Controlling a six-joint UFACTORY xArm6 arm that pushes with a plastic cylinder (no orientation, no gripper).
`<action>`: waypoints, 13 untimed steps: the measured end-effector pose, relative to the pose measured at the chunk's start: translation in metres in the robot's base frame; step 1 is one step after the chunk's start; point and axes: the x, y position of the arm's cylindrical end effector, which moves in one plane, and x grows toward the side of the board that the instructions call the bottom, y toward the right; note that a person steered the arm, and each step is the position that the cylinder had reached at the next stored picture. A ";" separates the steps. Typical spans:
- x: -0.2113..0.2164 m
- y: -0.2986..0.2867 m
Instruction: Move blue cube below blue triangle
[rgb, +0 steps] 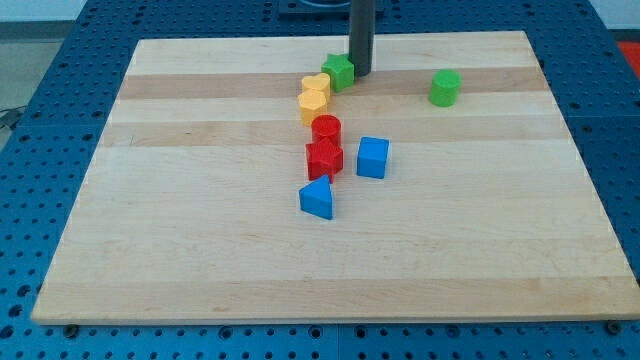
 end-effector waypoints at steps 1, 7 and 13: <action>0.000 -0.011; 0.043 0.056; 0.181 0.030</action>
